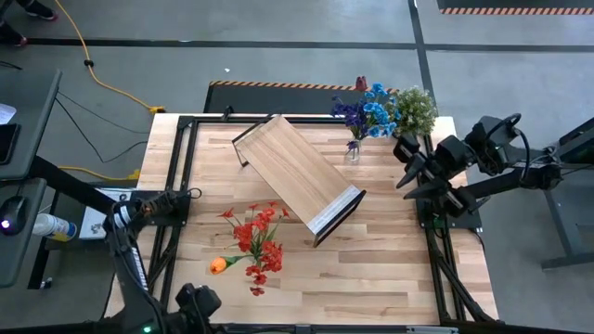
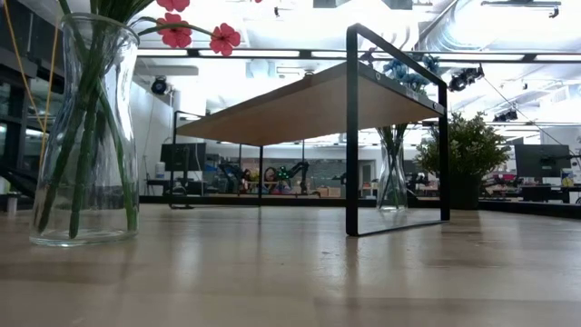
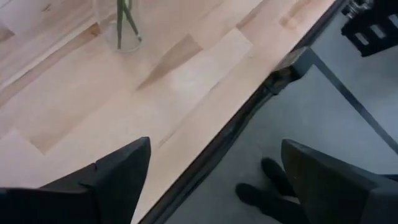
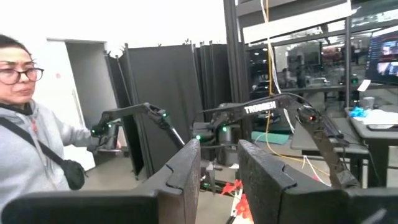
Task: Pick and place flowers into a vace then onto a shelf
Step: Put the bottom transparent vase on the shelf
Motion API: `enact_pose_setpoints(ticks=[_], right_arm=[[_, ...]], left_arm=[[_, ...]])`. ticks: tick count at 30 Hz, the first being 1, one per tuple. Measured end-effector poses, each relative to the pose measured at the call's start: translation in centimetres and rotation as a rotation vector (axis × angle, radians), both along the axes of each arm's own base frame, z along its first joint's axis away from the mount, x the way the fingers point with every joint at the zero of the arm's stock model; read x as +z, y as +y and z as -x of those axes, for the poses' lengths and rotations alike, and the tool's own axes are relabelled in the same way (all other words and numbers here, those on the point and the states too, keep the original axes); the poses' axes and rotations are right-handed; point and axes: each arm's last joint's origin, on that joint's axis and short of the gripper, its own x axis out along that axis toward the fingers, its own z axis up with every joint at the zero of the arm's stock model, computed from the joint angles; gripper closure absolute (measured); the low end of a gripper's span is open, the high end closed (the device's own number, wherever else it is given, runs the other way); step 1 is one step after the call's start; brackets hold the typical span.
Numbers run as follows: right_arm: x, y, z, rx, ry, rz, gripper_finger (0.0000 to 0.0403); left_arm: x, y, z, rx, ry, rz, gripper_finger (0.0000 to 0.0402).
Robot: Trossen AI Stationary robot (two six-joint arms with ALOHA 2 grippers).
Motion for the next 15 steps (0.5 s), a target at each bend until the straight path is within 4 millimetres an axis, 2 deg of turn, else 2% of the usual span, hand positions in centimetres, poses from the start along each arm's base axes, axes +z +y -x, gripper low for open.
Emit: enact_pose_setpoints(ticks=[2, 7, 11, 15], right_arm=[[0.0, 0.0, 0.0, 0.009, 0.0, 0.002, 0.0304], [0.0, 0.1, 0.0, 0.026, 0.0, 0.006, 0.0304], [0.0, 0.1, 0.1, 0.053, -0.001, 0.012, 0.0304], [0.0, 0.1, 0.1, 0.056, 0.0, 0.013, 0.0304]], left_arm=[[-1.1, -0.4, -0.4, 0.005, 0.013, -0.025, 0.0007], [-4.2, -1.6, -1.2, 0.014, 0.037, -0.117, 0.003], [-6.7, -1.9, -1.9, 0.116, 0.025, -0.173, 0.0043], [-8.5, -2.3, -2.8, 0.186, 0.021, -0.155, 0.0048]])
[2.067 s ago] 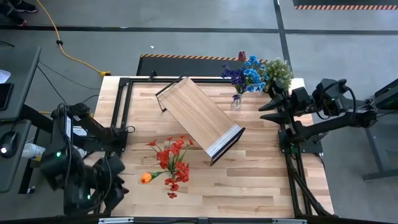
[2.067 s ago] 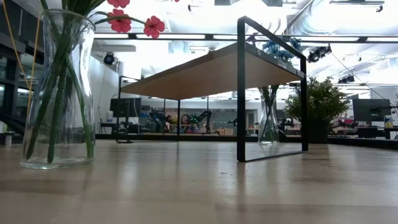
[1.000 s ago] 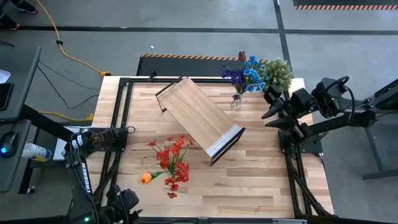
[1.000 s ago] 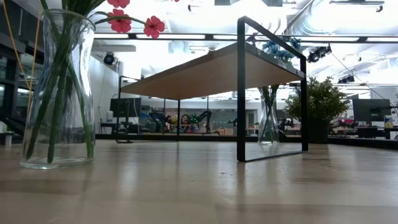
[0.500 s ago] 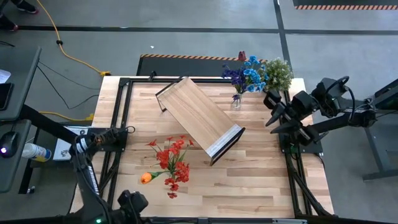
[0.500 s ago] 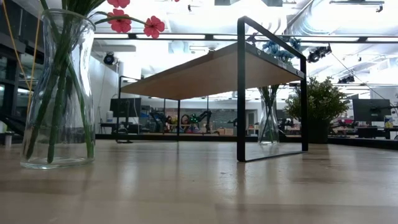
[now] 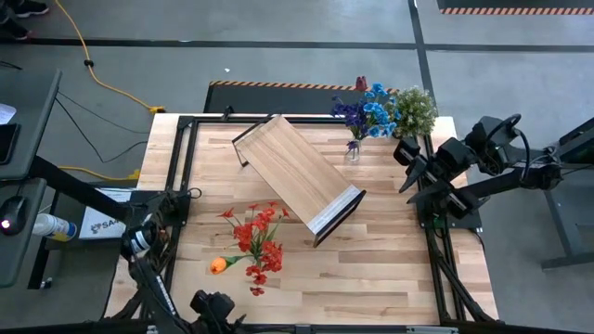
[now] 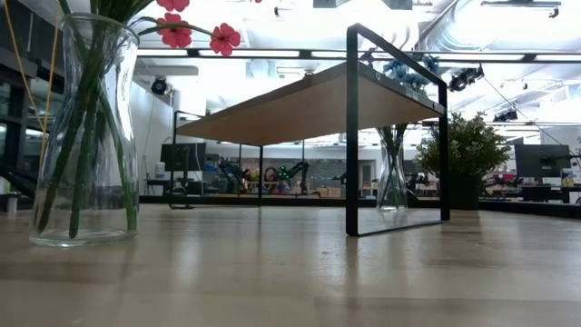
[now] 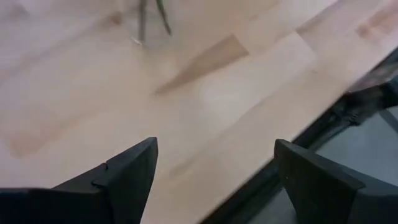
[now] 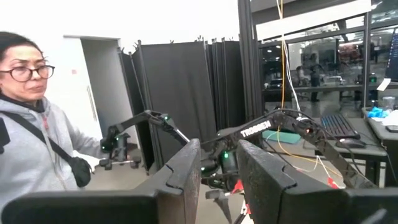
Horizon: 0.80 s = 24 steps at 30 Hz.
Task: Pick and place flowers into a vace then onto a shelf
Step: Put the bottom transparent vase on the shelf
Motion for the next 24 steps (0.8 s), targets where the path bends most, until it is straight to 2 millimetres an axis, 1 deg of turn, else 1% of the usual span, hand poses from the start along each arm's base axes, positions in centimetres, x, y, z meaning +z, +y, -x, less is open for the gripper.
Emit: enact_pose_setpoints(ticks=[2, 6, 13, 17, 21, 24], right_arm=[[0.0, 0.0, 0.0, 0.001, 0.003, -0.004, 0.0304], [0.0, 0.0, 0.0, 0.004, 0.014, -0.014, 0.0304], [-0.1, 0.1, 0.1, 0.046, 0.018, -0.006, 0.0304], [-0.1, 0.1, 0.1, 0.063, 0.03, -0.018, 0.0304], [-0.1, 0.2, 0.1, 0.076, 0.031, -0.016, 0.0304], [-0.1, 0.2, 0.1, 0.085, 0.031, -0.013, 0.0304]], left_arm=[[-0.3, -0.1, -0.7, 0.014, -0.012, 0.033, 0.0048], [-0.6, 0.4, -1.9, 0.06, -0.031, 0.052, 0.0044], [-1.6, 1.9, -3.7, 0.09, -0.025, 0.015, 0.0047], [-1.9, 2.3, -4.6, 0.111, -0.057, 0.025, 0.0048], [-2.1, 2.1, -5.1, 0.116, -0.081, 0.062, 0.0048], [-2.6, 1.9, -5.1, 0.084, -0.094, 0.057, 0.0048]])
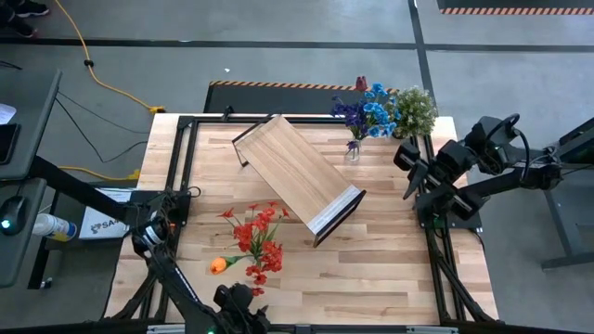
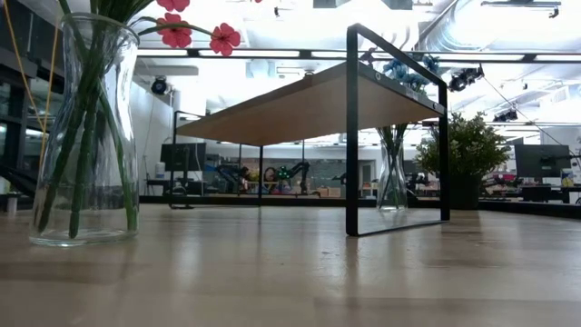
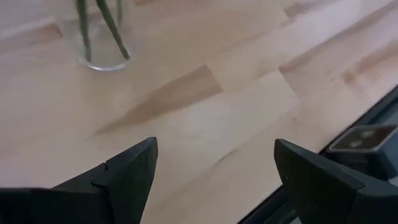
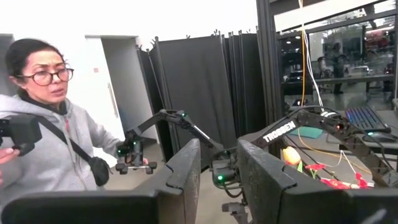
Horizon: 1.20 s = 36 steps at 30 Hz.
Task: Pick and place flowers into a vace then onto a shelf
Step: Put the bottom transparent vase on the shelf
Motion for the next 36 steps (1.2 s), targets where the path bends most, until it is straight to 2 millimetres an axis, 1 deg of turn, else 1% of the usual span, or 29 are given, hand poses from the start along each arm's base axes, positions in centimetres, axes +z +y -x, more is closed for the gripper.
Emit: enact_pose_setpoints(ticks=[7, 12, 17, 25, 33, 36], right_arm=[[0.0, 0.0, 0.0, 0.004, 0.0, 0.001, 0.0304], [0.0, 0.0, 0.0, 0.004, 0.002, -0.002, 0.0304], [0.0, 0.0, 0.0, 0.005, 0.002, -0.002, 0.0304], [0.0, 0.0, 0.0, 0.011, 0.006, 0.001, 0.0304], [-0.1, 0.0, 0.0, 0.01, 0.005, 0.008, 0.0304], [-0.1, 0.0, 0.0, 0.01, 0.009, 0.009, 0.0304]], left_arm=[[-1.4, -0.1, -0.1, -0.003, -0.037, 0.018, 0.0048], [-1.7, 0.2, -0.2, 0.0, -0.113, -0.051, 0.0048], [-1.8, 0.5, -0.1, 0.0, -0.129, -0.093, 0.0048], [-1.7, 1.6, 0.8, 0.029, -0.065, -0.188, 0.0048], [-1.6, 2.2, 1.4, 0.032, -0.028, -0.261, 0.0048], [-2.0, 2.5, 1.5, 0.049, -0.035, -0.271, 0.0048]])
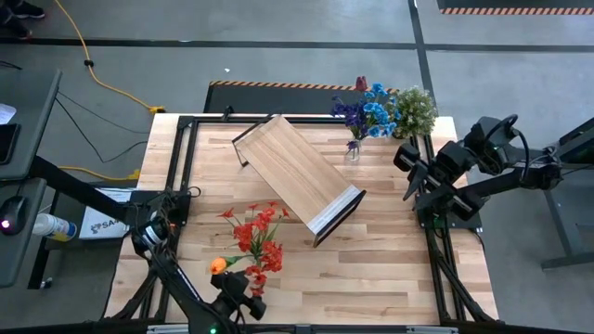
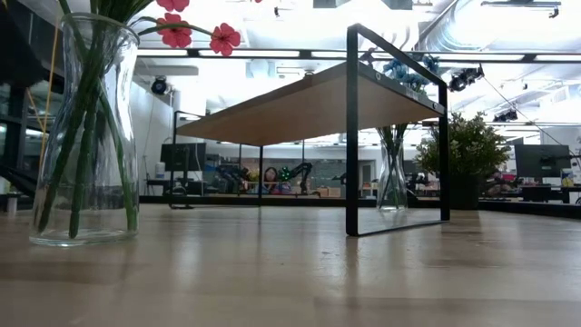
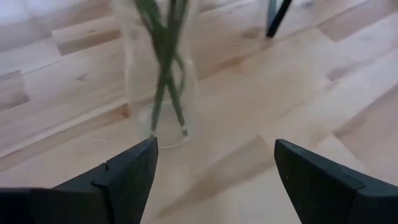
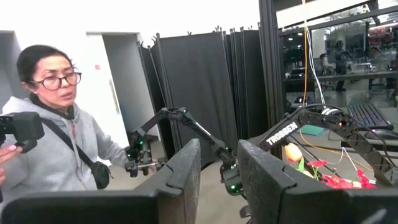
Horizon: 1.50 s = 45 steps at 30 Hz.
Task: Pick and place flowers into a vace then onto a shelf
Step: Put the bottom transparent vase on the shelf
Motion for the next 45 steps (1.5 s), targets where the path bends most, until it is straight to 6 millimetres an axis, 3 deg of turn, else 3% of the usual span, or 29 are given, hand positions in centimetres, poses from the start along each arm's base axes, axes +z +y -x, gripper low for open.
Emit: enact_pose_setpoints(ticks=[16, 30, 45], right_arm=[[-0.1, 0.0, 0.0, -0.004, -0.002, 0.018, 0.0304], [-0.3, 0.0, -0.2, -0.018, 0.017, 0.02, 0.0304], [-0.3, 0.0, -0.2, -0.022, 0.005, 0.034, 0.0304]], left_arm=[[-0.5, 0.9, 0.4, 0.013, -0.036, -0.093, 0.0048], [-1.2, 2.8, -0.9, 0.008, -0.056, -0.205, 0.0048], [-1.1, 3.2, -0.7, 0.011, -0.026, -0.239, 0.0048]])
